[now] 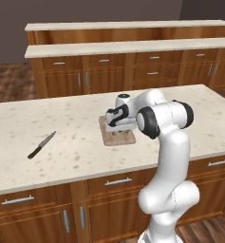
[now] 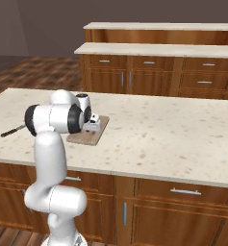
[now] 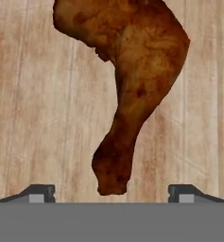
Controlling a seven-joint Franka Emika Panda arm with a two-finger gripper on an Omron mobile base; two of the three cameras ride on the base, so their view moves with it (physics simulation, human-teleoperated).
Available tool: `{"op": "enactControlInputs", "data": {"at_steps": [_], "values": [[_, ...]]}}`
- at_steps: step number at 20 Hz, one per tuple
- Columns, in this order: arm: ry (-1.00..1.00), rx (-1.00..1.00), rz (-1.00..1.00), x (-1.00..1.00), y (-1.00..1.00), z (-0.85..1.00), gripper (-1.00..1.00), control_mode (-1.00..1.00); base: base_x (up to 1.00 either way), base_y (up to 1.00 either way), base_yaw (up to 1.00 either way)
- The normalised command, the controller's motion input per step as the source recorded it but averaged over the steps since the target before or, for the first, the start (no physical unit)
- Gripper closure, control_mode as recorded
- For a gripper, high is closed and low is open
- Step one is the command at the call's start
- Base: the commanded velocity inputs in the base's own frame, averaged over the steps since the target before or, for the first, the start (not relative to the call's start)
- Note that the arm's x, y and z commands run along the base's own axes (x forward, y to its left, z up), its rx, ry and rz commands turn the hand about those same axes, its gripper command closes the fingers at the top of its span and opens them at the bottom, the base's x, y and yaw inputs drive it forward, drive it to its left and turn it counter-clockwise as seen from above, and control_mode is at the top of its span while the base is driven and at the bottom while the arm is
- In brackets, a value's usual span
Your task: Retrieve the chicken drumstick from the fridge and place it on the cutting board.
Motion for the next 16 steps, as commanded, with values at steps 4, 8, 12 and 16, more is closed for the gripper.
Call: {"op": "enactControlInputs", "data": {"at_steps": [4, 8, 12, 16], "values": [[0.0, 0.03, -0.01, -0.23, 0.0, 0.93, -1.0, -1.0, 0.0, 0.0, 0.0], [0.01, 0.03, -0.05, -0.2, 0.0, 1.0, -1.0, -1.0, 0.0, 0.0, 0.0], [0.02, 0.01, -0.04, -0.31, -0.03, 0.98, -1.0, -1.0, 0.0, 0.0, 0.0], [0.07, -0.08, -0.05, -0.14, -0.07, 0.14, -1.0, -1.0, 0.0, 0.0, 0.0]]}}
